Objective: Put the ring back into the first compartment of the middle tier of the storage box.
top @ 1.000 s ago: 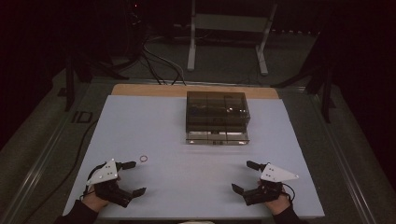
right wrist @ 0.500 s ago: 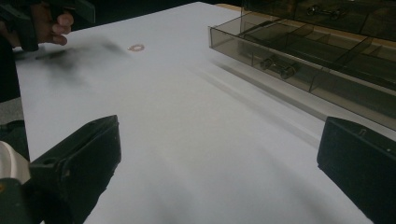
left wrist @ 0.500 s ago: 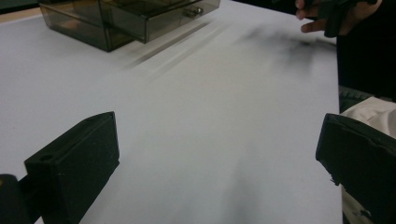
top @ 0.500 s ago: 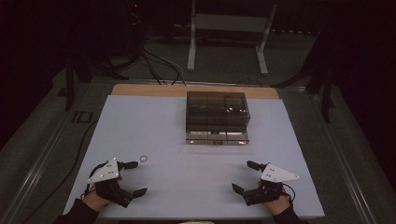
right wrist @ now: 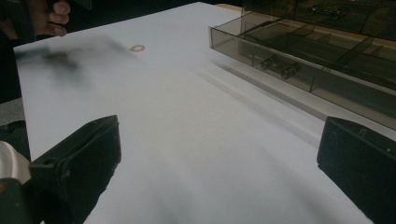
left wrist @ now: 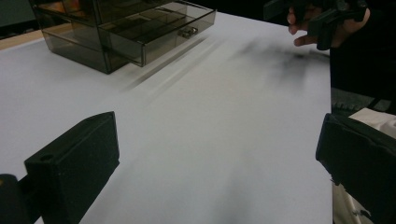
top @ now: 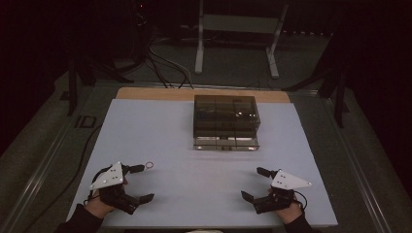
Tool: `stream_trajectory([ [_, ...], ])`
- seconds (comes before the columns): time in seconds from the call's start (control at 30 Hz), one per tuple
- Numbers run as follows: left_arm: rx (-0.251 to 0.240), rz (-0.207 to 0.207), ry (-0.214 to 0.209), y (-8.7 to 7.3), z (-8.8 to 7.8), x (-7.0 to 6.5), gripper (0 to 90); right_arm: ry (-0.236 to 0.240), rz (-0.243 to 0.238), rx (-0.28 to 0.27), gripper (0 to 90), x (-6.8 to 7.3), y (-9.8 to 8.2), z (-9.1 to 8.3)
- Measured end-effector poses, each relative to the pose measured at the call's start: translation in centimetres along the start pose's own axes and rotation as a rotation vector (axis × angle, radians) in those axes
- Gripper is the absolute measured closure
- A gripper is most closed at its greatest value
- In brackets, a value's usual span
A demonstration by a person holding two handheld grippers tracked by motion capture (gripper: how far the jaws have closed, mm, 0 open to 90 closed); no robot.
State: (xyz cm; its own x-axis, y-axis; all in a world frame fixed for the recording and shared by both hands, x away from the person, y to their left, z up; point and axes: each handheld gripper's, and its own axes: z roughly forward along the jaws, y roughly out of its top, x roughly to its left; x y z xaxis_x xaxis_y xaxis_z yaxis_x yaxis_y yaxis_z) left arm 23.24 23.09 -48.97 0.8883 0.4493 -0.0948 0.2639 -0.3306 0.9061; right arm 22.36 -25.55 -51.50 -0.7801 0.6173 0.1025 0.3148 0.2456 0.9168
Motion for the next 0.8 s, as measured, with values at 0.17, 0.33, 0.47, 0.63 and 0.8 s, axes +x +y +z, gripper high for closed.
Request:
stream_trajectory([
  [0.17, -0.005, 0.001, 0.015, 0.5, 0.0, 0.1, 1.0, 0.000, 0.000, 0.000, 0.0, 0.0, 0.0, 0.0],
  [0.33, -0.034, -0.012, 0.055, 1.4, -0.1, 0.5, 1.0, -0.002, 0.000, 0.004, 0.0, 0.0, 0.0, 0.0],
  [0.47, -0.042, -0.019, 0.096, 1.9, -0.4, 1.0, 1.0, -0.002, 0.000, 0.004, 0.0, 0.0, 0.0, 0.0],
  [0.63, -0.052, -0.039, 0.137, 2.2, -0.4, 1.6, 1.0, -0.002, 0.002, 0.005, 0.0, 0.0, 0.0, 0.0],
  [0.8, -0.048, -0.067, 0.167, 2.5, -0.1, 2.5, 1.0, 0.000, 0.004, 0.006, 0.0, 0.0, 0.0, 0.0],
])
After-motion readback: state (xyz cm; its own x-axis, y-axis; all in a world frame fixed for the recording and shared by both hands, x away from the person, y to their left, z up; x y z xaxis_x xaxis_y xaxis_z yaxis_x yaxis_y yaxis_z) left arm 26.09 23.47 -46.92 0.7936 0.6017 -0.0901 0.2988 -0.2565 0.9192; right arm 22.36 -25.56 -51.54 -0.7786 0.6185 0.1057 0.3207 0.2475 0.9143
